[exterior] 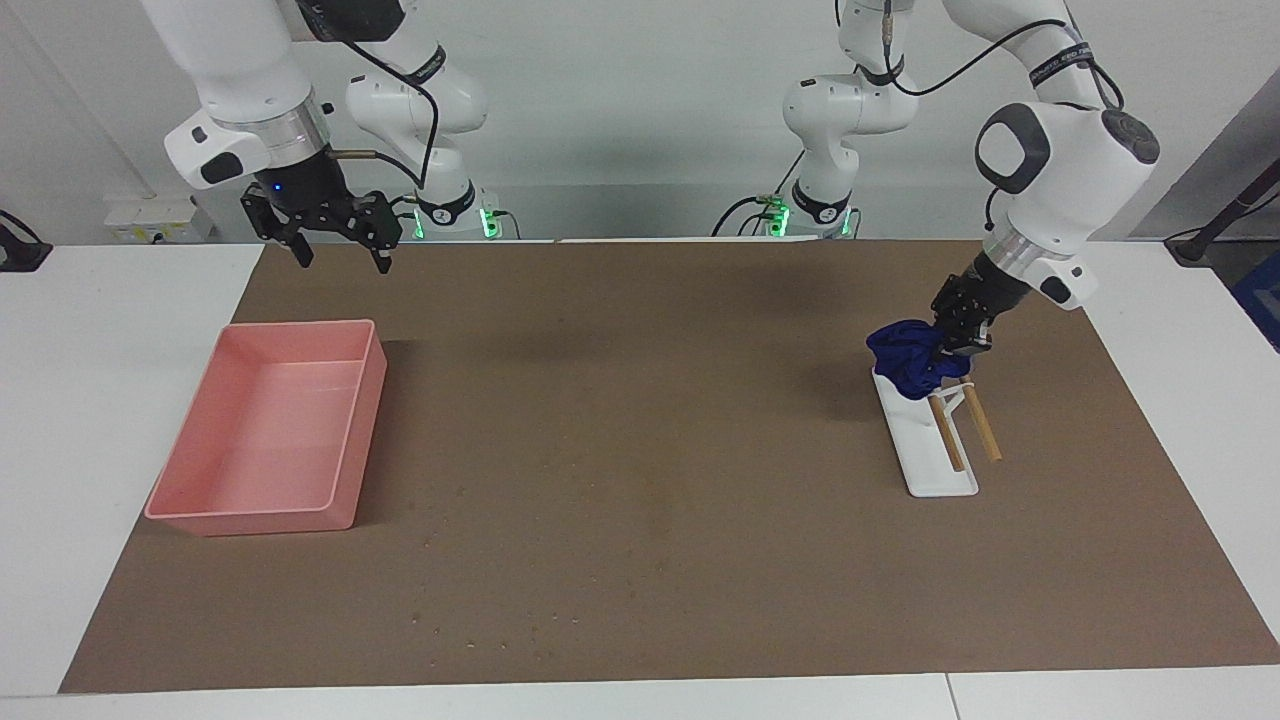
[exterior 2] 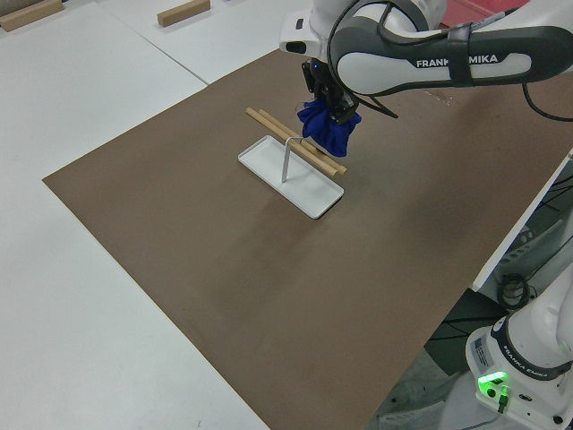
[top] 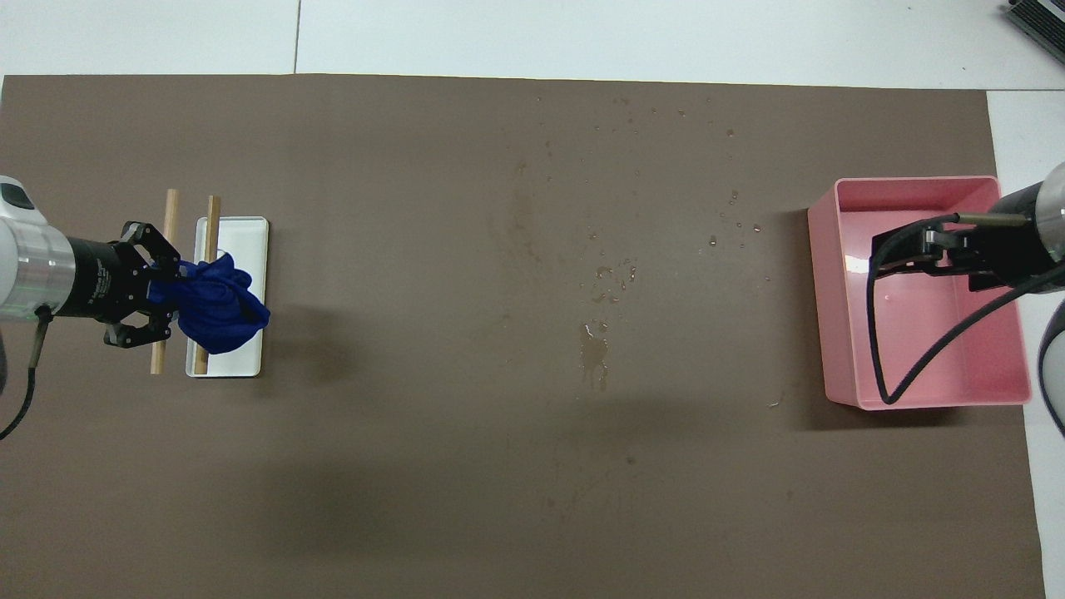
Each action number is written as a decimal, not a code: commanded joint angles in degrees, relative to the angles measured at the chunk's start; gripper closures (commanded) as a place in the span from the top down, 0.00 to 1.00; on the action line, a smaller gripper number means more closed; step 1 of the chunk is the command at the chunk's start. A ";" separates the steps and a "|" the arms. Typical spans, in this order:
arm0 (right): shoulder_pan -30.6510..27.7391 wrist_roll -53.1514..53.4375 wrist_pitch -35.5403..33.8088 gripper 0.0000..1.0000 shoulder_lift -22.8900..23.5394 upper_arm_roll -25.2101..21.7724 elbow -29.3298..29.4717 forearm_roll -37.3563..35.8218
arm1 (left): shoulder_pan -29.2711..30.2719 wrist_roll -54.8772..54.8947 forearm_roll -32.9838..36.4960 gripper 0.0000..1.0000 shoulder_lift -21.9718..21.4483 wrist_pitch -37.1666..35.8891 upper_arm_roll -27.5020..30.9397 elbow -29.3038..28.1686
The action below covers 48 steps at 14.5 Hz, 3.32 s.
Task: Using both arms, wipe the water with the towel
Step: 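Close the left gripper on the blue cloth and lift it, then carry the cloth with the left gripper while the right gripper approaches it, then grasp the blue cloth with the right gripper beside the left gripper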
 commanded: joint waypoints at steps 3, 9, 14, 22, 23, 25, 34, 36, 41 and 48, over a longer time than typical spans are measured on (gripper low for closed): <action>3.44 16.84 2.81 1.00 -0.24 1.01 -0.43 5.09 | -1.87 -16.71 -8.39 0.00 -0.95 -1.18 -5.29 4.67; 8.02 47.07 7.64 0.99 1.70 1.36 2.21 16.07 | -2.48 -43.71 -8.58 0.00 -1.13 9.44 -24.00 7.49; 13.28 68.44 13.71 0.97 2.93 1.36 1.34 18.03 | -11.53 -58.48 -7.70 0.00 -1.56 17.19 -25.96 8.36; 16.37 79.02 18.91 0.92 2.06 1.45 -3.75 18.21 | -19.63 -72.29 0.63 0.00 -1.92 18.33 -26.49 12.49; 16.72 79.02 19.08 0.92 1.35 1.45 -5.16 18.21 | -19.63 -72.83 0.73 0.00 -1.74 18.68 -26.75 12.85; 17.25 78.59 16.98 0.93 1.26 1.45 -4.91 18.12 | -19.63 -73.01 0.65 0.00 -1.39 18.86 -26.75 13.55; 10.92 73.49 -1.84 0.97 5.83 0.66 8.28 20.58 | -17.08 -74.59 0.56 0.00 -0.69 25.37 -26.31 13.46; 11.36 74.19 -0.97 0.97 4.95 0.75 6.18 21.46 | -16.99 -74.68 0.56 0.00 -0.42 25.46 -26.23 13.55; 14.34 79.19 6.40 0.97 2.93 1.36 1.25 23.31 | -17.08 -74.68 0.56 0.00 -0.42 25.46 -26.23 13.55; 15.05 80.34 11.78 0.00 3.37 1.45 0.19 25.94 | -17.08 -74.94 0.65 0.00 -0.42 26.07 -26.23 13.47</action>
